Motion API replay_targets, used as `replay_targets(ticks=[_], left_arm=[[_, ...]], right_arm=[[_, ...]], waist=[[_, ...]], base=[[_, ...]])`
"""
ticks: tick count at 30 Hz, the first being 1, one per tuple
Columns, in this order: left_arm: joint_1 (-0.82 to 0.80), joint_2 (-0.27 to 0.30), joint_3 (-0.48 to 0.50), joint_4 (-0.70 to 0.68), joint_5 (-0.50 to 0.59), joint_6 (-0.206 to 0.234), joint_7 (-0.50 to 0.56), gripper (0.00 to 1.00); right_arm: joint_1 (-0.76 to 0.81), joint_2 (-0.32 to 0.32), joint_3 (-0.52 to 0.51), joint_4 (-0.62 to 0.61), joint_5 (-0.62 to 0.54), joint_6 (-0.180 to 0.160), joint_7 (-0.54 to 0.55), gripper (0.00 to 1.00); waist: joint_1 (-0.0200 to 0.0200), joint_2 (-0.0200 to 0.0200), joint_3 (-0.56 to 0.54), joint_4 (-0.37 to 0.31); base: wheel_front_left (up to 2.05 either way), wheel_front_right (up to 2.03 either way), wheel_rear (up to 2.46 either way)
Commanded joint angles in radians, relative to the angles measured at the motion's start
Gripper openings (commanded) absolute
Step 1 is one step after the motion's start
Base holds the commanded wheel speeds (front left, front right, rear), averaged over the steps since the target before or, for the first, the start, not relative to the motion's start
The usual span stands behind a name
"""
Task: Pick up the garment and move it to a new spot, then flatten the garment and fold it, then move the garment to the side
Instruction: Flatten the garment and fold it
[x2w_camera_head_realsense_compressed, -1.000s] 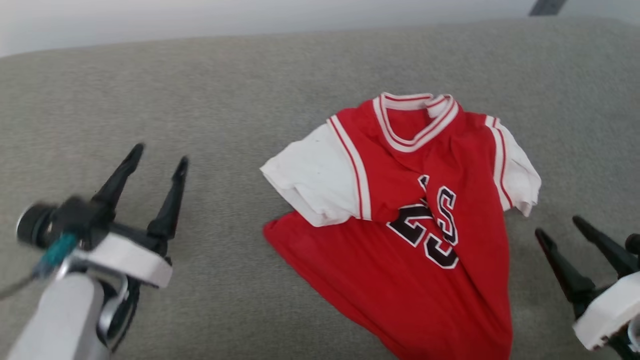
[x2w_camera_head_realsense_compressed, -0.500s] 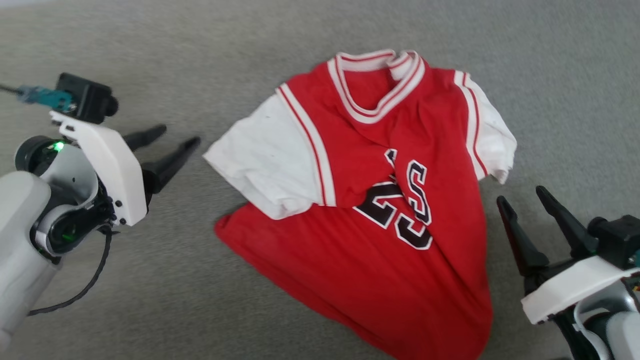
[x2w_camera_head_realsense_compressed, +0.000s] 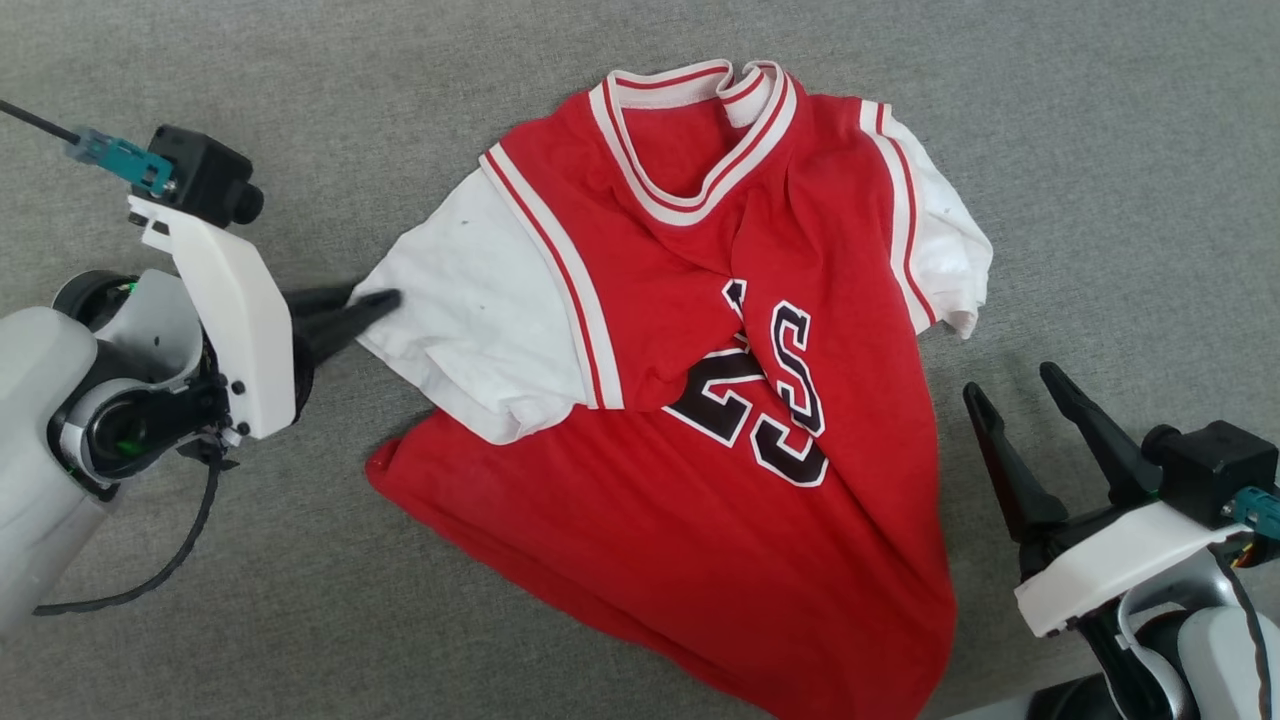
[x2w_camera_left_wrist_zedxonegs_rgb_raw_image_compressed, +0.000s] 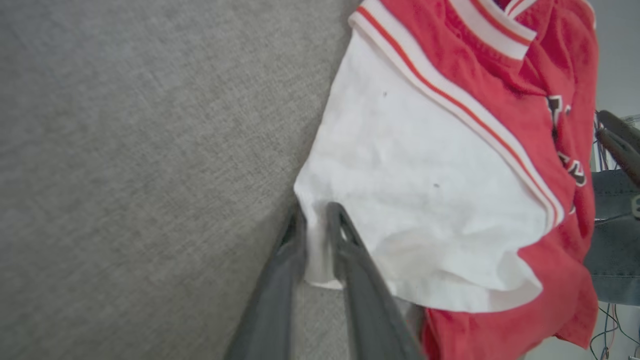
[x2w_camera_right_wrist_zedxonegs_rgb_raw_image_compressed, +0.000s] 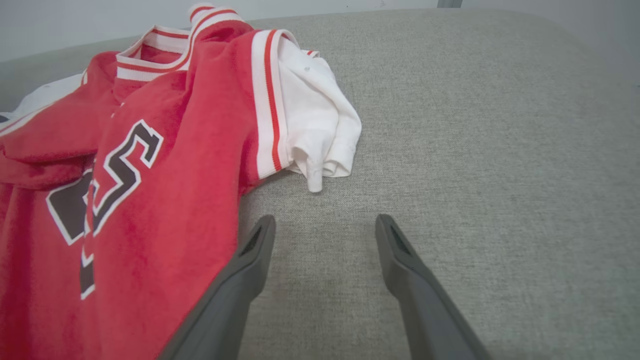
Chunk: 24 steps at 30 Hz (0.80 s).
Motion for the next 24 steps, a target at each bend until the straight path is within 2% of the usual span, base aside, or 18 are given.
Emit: replay_targets(ticks=[1,5,11,17,24], left_arm=[[0.021,-0.014,-0.033,0.009,0.003,0.002,0.004,0.0],[-0.013,0.001,-0.046,0.027,-0.006,0.002,-0.033,0.0],[-0.048,0.053,-0.03,0.073,-0.015,0.002,-0.144,0.0],[-0.024,0.119,-0.032,0.132,-0.041,0.002,-0.206,0.0],[-0.007,0.181,-0.057,0.246,0.012,0.002,-0.268,0.0]], right_arm=[[-0.012,0.003,-0.001,0.004,-0.007,0.0,-0.005,1.0],[-0.02,0.003,-0.002,0.006,-0.012,0.0,-0.008,1.0],[-0.013,0.001,-0.019,0.008,-0.017,0.0,-0.008,1.0],[0.001,-0.003,-0.034,-0.003,-0.021,0.0,0.007,1.0],[0.02,-0.011,-0.05,-0.025,-0.026,0.0,0.027,1.0]], waist=[[0.0,0.0,-0.001,0.001],[0.0,0.0,-0.005,0.009],[0.0,0.0,-0.021,0.027],[0.0,0.0,-0.039,0.045],[0.0,0.0,-0.055,0.065]], base=[[0.0,0.0,0.0],[0.0,0.0,0.0],[0.0,0.0,0.0],[0.0,0.0,0.0],[0.0,0.0,0.0]])
